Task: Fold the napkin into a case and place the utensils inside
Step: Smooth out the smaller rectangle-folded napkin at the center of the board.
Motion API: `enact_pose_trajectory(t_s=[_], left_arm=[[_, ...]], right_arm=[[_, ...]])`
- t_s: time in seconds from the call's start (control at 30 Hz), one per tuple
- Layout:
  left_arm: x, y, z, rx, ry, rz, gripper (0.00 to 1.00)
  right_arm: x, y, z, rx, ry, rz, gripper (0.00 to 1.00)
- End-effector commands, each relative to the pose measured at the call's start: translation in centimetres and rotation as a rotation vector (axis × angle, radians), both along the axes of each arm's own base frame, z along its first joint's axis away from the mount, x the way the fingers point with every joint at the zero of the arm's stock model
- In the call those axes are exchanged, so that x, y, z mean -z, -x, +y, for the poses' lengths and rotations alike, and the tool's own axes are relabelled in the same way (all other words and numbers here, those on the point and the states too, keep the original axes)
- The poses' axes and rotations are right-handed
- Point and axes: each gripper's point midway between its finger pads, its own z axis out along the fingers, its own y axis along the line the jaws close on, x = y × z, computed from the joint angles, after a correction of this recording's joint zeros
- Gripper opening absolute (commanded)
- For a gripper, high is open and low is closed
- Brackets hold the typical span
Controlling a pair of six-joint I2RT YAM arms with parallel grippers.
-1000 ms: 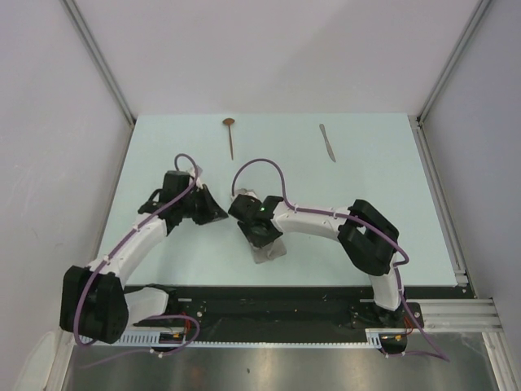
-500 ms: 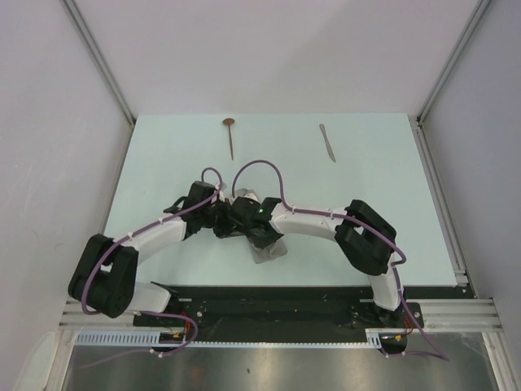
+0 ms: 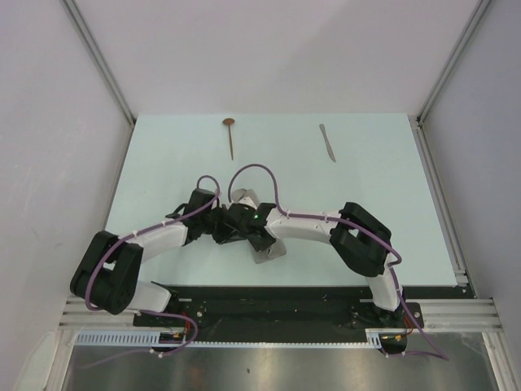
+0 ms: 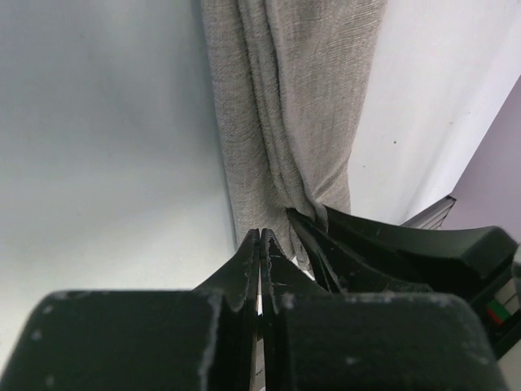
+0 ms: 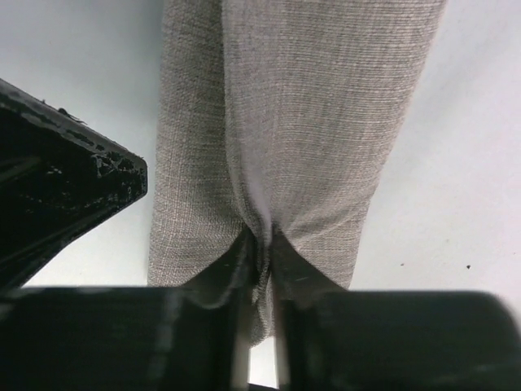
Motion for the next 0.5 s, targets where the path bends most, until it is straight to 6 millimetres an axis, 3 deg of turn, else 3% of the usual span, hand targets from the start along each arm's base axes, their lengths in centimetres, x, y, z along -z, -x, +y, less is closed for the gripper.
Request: enact_pose_trajectory(t_s=[0.0,0.27,0.47], left_arm=[[-0.9,-1.2,-1.0,-0.002,0.043,-0.036,0.00],[0.8,-0.9,-1.8,0.031,0.029,0.002,0.00],[2.0,-0.2,-1.6,0.031,0.007,0.033,0.00]], right_arm=[[-2.5,-0.7,1.3,0.010,-0.077,-0.036,0.10],[-3.8,-1.0,1.9,0.014,-0.136,-0.019,0.00],[-5.1,-0.7,2.7,0.010,-0.204,0.023,0.00]])
